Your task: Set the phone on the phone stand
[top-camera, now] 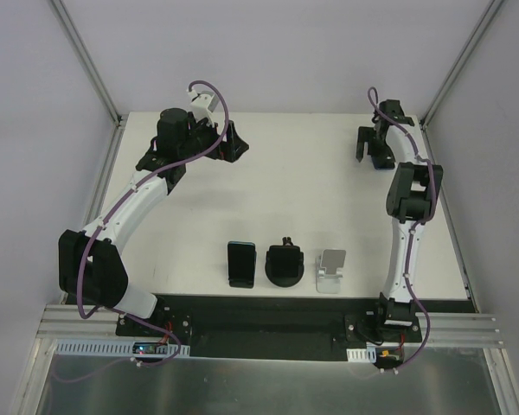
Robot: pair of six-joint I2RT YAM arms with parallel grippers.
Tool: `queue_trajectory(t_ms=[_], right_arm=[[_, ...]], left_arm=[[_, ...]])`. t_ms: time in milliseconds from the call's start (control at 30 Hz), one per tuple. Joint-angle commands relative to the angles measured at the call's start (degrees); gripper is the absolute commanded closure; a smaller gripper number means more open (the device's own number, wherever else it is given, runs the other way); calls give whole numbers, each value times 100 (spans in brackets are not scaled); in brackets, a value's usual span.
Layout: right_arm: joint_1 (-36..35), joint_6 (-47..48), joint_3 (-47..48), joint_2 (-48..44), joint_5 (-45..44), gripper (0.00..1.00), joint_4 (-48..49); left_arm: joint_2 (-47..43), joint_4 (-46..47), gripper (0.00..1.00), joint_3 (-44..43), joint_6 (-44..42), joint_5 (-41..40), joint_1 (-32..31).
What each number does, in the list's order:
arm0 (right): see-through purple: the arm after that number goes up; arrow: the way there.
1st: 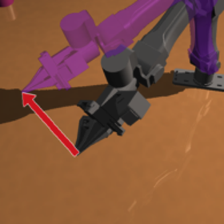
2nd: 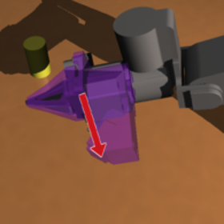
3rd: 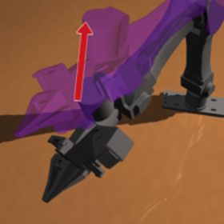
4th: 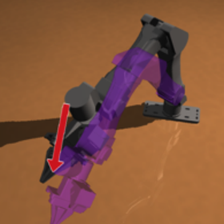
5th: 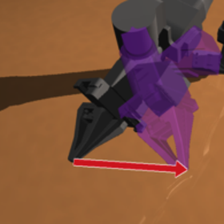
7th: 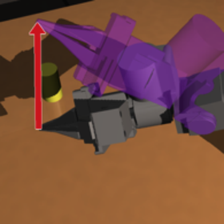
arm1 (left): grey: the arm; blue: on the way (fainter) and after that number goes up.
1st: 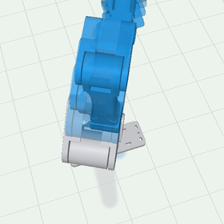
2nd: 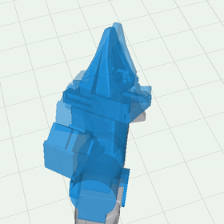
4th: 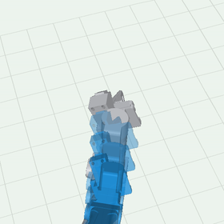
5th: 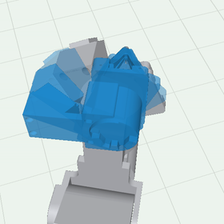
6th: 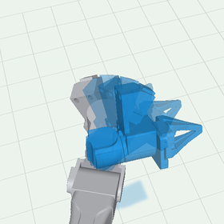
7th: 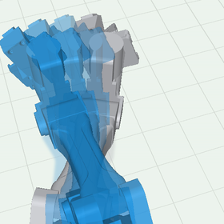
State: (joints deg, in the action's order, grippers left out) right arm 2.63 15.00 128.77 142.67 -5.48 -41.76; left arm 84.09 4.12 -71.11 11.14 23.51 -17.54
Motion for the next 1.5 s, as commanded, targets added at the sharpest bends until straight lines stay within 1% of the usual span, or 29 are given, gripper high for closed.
queue_trajectory(t_ms=[0,33,100,267,367,400,433,500,633,800,967,1067,1200,1233,1267,1300,1333,1467], right_arm=[[18,-358,-895,-968,-128,0,559],[53,-358,-985,-1074,-208,3,650],[132,-489,-767,-1022,-374,3,582],[369,-586,-617,-899,-305,3,748],[510,-621,-520,-741,133,3,862],[554,-656,-354,-662,422,3,862],[615,-718,-283,-505,511,3,845],[651,-744,-125,-355,1142,3,827],[651,-727,113,-65,1487,3,818],[659,-762,113,68,1585,3,766],[642,-675,78,94,1470,3,669],[572,-543,34,33,1225,3,581],[361,-367,-1,-107,611,3,222],[265,-323,42,-108,583,3,142],[229,-288,113,-82,322,3,28],[194,-296,200,5,93,3,-295],[150,-322,462,76,-23,4,-463],[97,-463,632,252,-243,4,-851]], left_arm=[[-236,282,1,-78,29,128,31],[-227,291,1,-87,20,110,31],[-218,291,1,-87,20,93,31],[-148,309,1,-122,64,180,31],[-148,317,1,-113,73,163,31],[-139,317,1,-113,73,172,31],[-148,326,1,-113,73,172,31],[-174,335,1,-105,64,163,31],[-165,335,1,-105,73,163,31],[-165,335,1,-105,64,189,31],[-165,335,1,-105,82,189,31],[-148,335,1,-113,90,198,31],[-139,353,1,-113,108,233,31],[-139,353,1,-113,108,251,31],[-130,361,1,-113,108,260,31],[-139,361,1,-113,117,268,31],[-139,370,1,-113,117,268,31],[-95,388,1,-122,126,295,31]])
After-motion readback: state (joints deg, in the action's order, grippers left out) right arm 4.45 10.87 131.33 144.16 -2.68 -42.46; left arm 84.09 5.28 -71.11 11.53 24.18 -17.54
